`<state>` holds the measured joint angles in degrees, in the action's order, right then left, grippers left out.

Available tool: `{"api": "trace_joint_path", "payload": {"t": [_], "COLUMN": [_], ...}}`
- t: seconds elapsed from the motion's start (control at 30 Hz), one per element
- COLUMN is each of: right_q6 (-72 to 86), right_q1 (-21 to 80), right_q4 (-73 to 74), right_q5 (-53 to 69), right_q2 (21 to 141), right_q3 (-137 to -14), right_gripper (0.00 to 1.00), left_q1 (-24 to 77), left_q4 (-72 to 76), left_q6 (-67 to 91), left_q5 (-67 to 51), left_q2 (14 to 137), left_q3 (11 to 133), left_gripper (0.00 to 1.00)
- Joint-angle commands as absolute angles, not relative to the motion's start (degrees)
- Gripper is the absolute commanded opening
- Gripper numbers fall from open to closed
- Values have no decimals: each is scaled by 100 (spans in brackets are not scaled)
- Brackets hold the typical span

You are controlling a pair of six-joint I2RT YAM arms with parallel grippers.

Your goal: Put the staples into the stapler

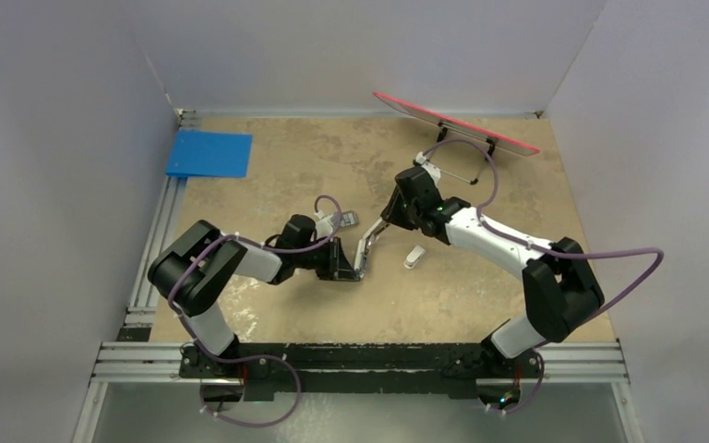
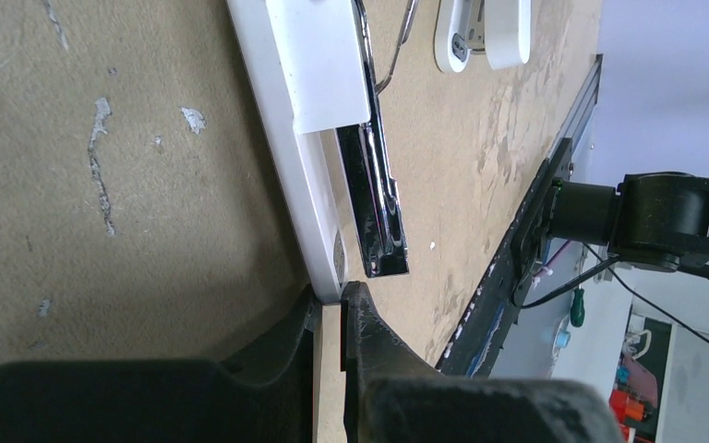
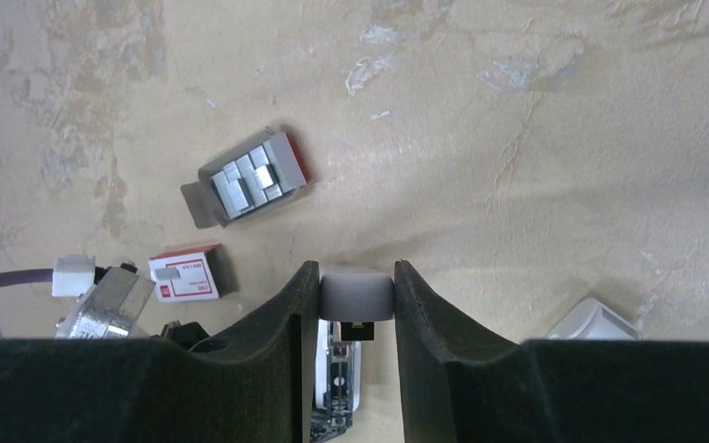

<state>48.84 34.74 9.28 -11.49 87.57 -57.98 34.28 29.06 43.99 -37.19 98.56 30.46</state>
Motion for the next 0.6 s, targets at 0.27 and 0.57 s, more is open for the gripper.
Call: {"api": "trace_joint_path", "payload": {"t": [0.27, 0.57], "right_q6": [4412, 4295], "right_q1": [3422, 3422], "right_q4": [249, 31], "right_q5": [-1220, -1082], "right_q2": [8790, 9005], "right_q3": [-5566, -5654], "right_gripper": [32, 33], "left_q1": [3525, 3528], "left_q4": [2377, 2130], "left_q6": [4345, 4318], "left_q5": [-3464, -3366], "left_q2": [10086, 10201], "left_q3": [3260, 3375], "left_gripper": [0, 0]}}
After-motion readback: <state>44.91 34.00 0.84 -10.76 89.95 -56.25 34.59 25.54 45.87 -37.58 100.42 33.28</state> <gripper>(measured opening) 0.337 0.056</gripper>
